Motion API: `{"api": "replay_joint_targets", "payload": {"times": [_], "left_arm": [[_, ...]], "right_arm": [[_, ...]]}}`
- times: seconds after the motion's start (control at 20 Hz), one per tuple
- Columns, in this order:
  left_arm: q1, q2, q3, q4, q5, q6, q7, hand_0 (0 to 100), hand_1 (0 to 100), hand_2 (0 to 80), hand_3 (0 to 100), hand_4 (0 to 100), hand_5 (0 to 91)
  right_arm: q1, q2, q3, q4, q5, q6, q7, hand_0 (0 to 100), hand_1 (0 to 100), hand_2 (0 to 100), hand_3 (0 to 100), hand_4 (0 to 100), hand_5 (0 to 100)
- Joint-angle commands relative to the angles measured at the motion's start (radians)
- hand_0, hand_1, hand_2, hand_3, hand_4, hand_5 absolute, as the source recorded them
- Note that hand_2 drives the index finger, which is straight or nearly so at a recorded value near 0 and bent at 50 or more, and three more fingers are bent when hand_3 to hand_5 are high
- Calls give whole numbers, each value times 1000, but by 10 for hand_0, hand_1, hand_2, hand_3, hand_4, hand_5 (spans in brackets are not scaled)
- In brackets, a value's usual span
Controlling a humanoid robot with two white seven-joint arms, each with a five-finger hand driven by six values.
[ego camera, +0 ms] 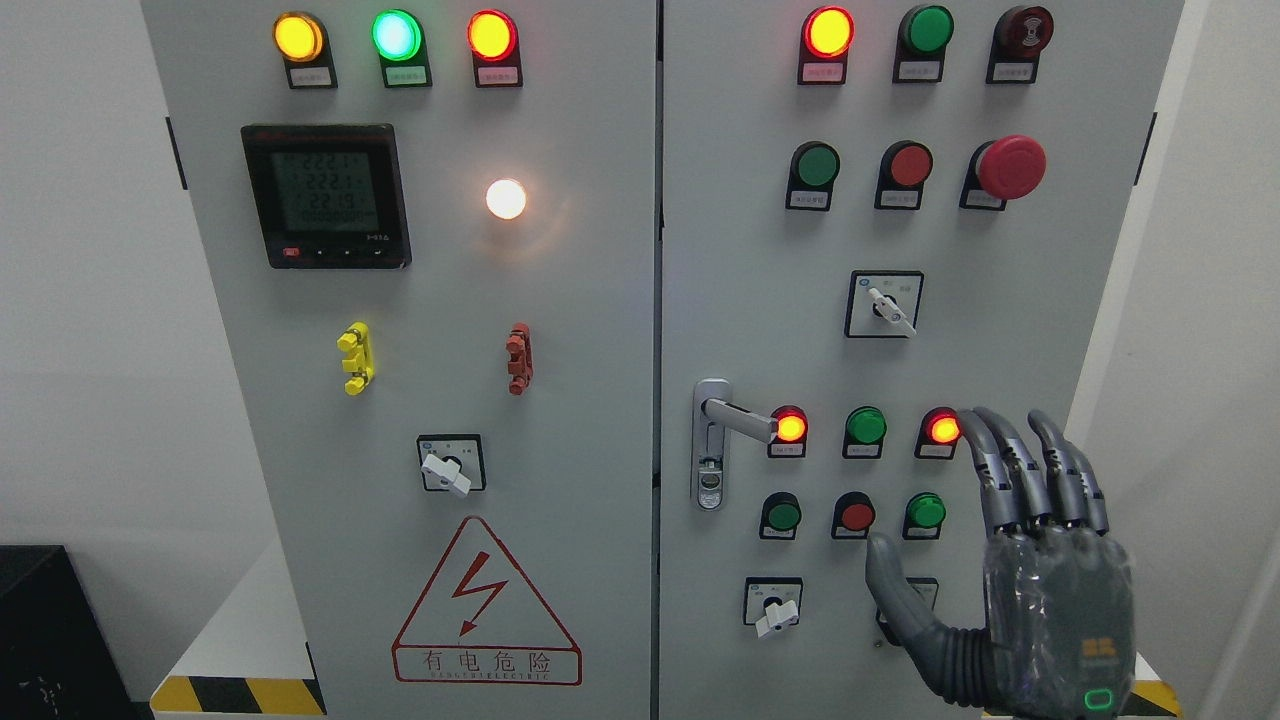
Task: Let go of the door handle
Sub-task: 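Open the right hand off the handle and withdraw it downward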
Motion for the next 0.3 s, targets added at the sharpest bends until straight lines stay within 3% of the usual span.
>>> {"api": "replay_joint_targets", "payload": {"times": [0.0, 0.25], "left_arm": [[0, 0, -21, -20, 0, 0, 0, 0, 0, 23, 92, 13, 0], [0, 0, -21, -20, 0, 0, 0, 0, 0, 23, 90, 13, 0]], "right_arm": [[-10, 1, -9, -15, -3, 0, -1, 364, 290, 0, 0, 0, 0], [-7, 1, 3, -15, -7, 1, -1, 371, 285, 0, 0, 0, 0]]}}
